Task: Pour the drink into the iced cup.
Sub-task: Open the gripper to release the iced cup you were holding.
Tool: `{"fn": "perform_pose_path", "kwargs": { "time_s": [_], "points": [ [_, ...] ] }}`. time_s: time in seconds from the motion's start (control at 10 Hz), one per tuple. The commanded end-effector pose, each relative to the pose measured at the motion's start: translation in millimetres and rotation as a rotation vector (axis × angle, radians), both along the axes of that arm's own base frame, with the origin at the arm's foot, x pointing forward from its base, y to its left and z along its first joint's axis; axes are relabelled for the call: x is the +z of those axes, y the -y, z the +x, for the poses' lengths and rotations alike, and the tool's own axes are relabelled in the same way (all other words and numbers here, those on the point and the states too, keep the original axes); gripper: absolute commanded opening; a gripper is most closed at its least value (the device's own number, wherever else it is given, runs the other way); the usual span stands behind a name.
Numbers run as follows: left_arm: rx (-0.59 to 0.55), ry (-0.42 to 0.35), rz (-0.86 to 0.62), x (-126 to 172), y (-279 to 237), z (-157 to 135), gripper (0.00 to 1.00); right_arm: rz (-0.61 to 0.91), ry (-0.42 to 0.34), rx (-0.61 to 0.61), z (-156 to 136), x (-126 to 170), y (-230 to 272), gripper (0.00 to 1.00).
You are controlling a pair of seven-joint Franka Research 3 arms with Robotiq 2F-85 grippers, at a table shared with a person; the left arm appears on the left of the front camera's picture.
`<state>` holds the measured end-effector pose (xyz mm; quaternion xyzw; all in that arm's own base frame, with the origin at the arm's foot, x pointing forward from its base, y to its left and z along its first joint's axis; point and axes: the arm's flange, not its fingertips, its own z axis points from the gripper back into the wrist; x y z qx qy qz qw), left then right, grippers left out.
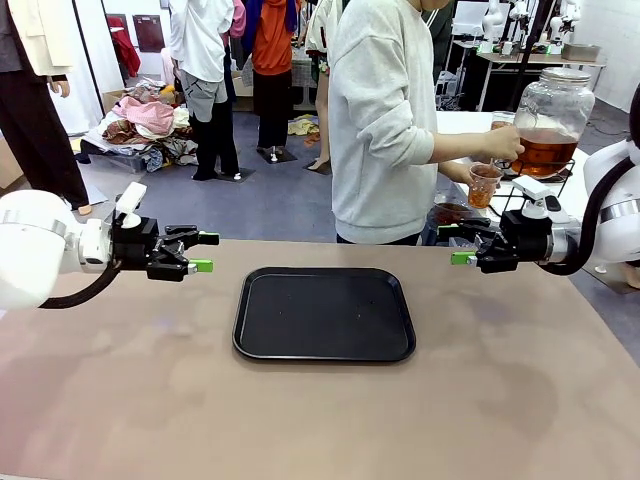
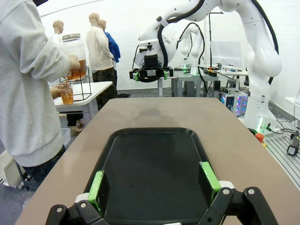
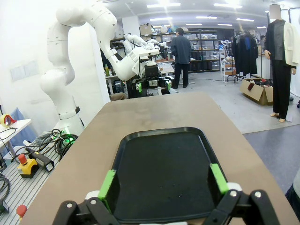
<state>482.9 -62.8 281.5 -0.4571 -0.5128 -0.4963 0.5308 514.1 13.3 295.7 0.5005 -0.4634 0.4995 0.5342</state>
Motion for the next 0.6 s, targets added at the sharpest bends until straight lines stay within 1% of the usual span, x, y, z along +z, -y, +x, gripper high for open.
{"fn": "perform_pose_path", "kwargs": {
  "time_s": [0.0,0.5],
  "points": [
    [-0.001,-0.006,-0.001,1.6,0.7,1.3,1.0,-0.001,0.001,0.001,1.5,3.0,-0.4,1.0],
    [-0.001,-0.006,-0.001,1.6,0.7,1.3,1.0,-0.001,0.001,0.001,1.5,3.0,-0.4,1.0]
  ]
}}
